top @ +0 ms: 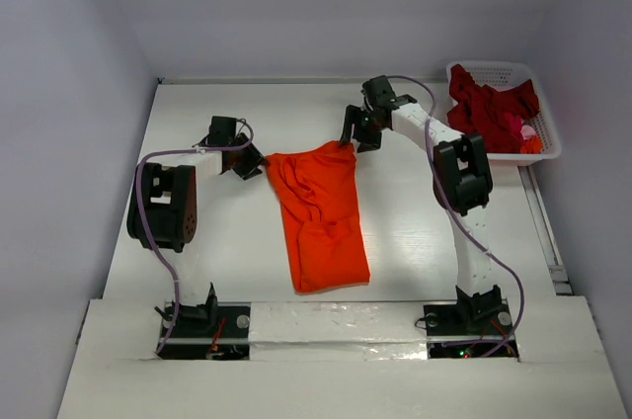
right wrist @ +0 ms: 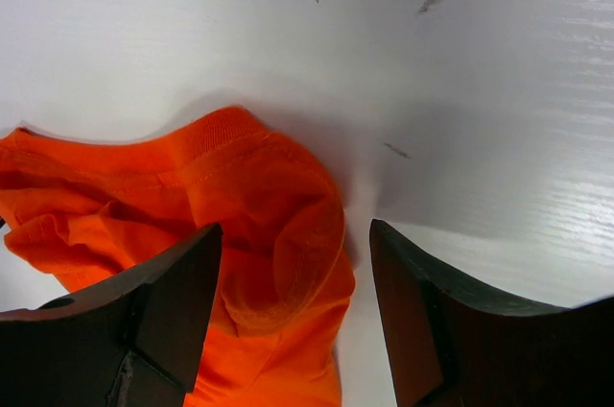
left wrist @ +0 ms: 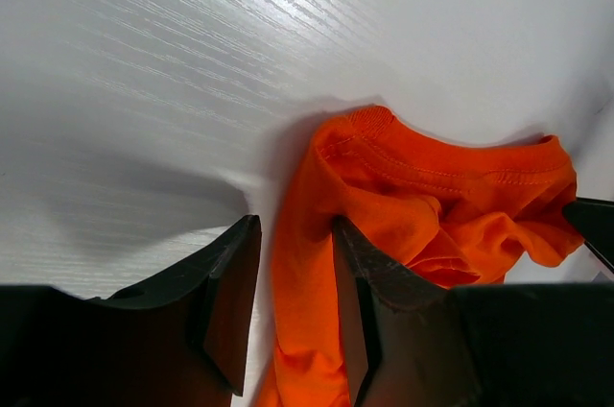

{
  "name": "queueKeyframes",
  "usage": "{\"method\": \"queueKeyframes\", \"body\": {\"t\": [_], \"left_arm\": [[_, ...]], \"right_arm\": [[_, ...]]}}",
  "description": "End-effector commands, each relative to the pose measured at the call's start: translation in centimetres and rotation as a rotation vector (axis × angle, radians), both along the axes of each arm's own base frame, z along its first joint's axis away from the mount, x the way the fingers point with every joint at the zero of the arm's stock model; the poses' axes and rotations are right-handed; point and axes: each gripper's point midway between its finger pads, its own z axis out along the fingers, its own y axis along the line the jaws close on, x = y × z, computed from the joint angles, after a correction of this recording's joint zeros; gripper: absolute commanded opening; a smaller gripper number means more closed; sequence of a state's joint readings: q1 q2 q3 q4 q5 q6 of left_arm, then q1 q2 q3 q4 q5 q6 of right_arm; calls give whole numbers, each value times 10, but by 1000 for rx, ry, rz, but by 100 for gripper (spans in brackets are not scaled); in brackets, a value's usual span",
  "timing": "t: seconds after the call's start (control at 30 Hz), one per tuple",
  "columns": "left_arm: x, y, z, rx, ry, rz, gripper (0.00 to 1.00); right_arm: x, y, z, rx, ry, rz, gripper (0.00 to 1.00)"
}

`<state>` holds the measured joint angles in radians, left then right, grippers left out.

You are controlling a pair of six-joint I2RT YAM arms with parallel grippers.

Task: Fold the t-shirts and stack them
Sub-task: Grab one side of the 2/3 rectangular tshirt with both arms

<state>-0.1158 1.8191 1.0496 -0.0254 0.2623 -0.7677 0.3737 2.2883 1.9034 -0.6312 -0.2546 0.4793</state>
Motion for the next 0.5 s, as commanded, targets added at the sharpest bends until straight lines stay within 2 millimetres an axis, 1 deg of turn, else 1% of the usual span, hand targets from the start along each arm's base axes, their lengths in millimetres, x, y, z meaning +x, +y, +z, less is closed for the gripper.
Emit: {"method": "queueKeyframes", "body": {"t": [0.0, 0.1, 0.23, 0.33, 0.37, 0.47], "left_arm": [[12, -1, 12, -17, -41, 2, 32], [14, -1, 13, -18, -45, 3, 32], [19, -1, 19, -20, -58, 3, 32], [22, -1, 22, -17, -55, 3, 32], [21, -1, 22, -16, -45, 3, 32], [24, -1, 27, -10, -52, 2, 32]], "right_arm": [[17, 11, 15, 51, -56, 9, 68], [20, 14, 17, 60, -64, 11, 68], [19, 16, 16, 74, -41, 4, 66], [16, 16, 13, 73, -12, -15, 61], [15, 15, 12, 73, -1, -26, 58], [14, 14, 10, 70, 21, -43, 55]]}}
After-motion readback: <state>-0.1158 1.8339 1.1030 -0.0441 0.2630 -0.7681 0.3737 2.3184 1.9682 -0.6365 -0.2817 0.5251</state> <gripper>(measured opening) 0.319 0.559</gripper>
